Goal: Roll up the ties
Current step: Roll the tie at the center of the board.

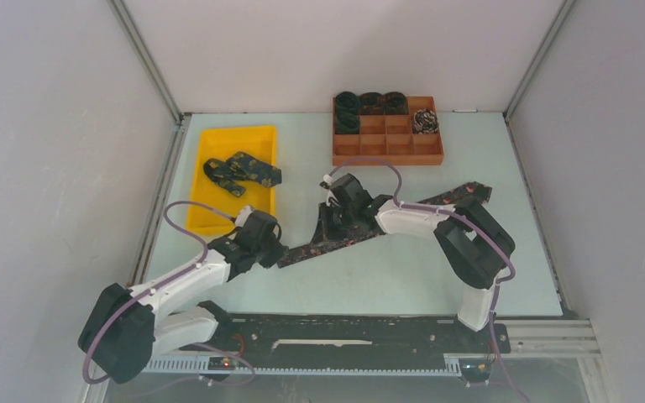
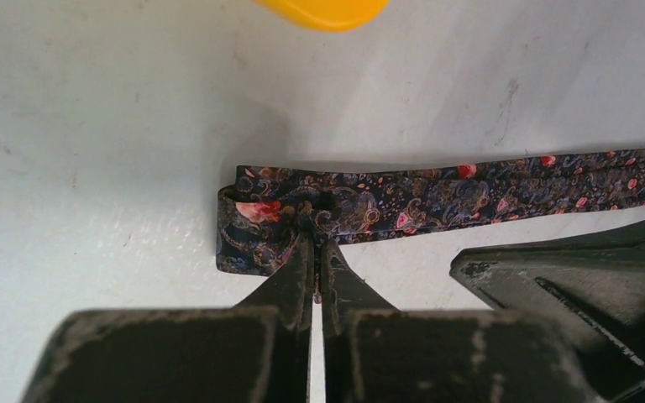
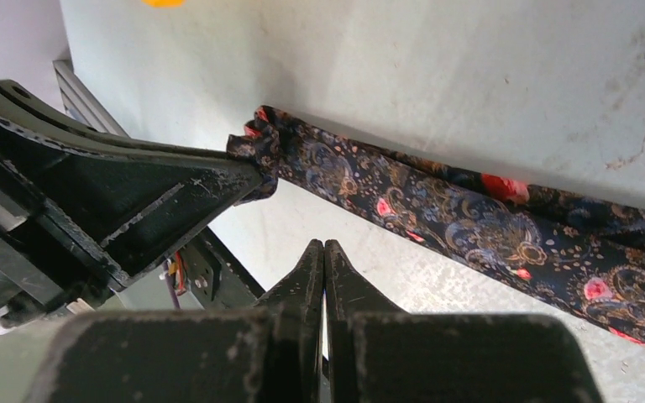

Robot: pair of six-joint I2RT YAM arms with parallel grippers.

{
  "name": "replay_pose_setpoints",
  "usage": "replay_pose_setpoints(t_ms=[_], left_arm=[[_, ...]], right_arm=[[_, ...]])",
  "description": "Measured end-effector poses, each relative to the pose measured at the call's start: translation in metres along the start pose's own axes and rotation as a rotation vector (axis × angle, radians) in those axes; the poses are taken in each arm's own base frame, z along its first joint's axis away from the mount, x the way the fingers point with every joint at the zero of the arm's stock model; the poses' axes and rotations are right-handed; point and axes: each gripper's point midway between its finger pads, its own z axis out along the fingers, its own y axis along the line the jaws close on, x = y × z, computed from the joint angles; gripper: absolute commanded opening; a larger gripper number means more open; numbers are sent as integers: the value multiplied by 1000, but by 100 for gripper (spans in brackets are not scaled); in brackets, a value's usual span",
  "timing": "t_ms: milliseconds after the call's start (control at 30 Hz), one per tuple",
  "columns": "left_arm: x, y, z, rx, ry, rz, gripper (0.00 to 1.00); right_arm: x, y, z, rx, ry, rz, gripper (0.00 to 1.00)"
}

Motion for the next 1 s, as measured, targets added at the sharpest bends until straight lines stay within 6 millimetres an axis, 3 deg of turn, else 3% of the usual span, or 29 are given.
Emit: replay_pose_setpoints(t_ms=[100,300,467,733,900,1000], left_arm=[[3,-2,5,-1,8,6,9],[7,-6,13,9,26,17,33],[7,-9,15,22,27,24,42],[3,-14,12,45,10,20,34],[-2,-18,7,63,-12,16,22],[-3,-17,7,61,-21,16,7]], right_arm=[[7,-6,0,14,16,6,0],[12,-8,0,20,27,4,0],[14,-5,-2,16,27,-6,0],[20,0,0,11,37,-20,0],[21,5,1,1,37,-23,0],[20,8,2,-12,31,-27,0]])
